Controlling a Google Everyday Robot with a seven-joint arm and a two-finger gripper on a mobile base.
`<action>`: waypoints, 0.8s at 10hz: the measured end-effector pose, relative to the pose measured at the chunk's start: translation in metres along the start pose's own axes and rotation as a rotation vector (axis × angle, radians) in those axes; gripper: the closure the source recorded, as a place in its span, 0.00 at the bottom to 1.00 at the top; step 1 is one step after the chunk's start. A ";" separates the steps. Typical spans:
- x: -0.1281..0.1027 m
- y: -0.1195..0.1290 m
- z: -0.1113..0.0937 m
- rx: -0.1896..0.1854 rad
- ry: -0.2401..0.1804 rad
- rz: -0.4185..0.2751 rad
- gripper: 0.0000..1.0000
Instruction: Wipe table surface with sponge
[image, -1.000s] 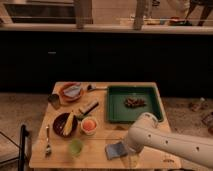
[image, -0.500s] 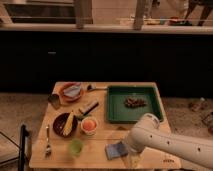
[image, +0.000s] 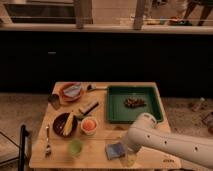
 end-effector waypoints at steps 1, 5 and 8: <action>-0.002 -0.004 0.001 0.007 -0.017 0.003 0.20; -0.005 -0.011 0.008 0.012 -0.074 0.005 0.20; -0.013 -0.014 0.016 0.003 -0.097 -0.003 0.20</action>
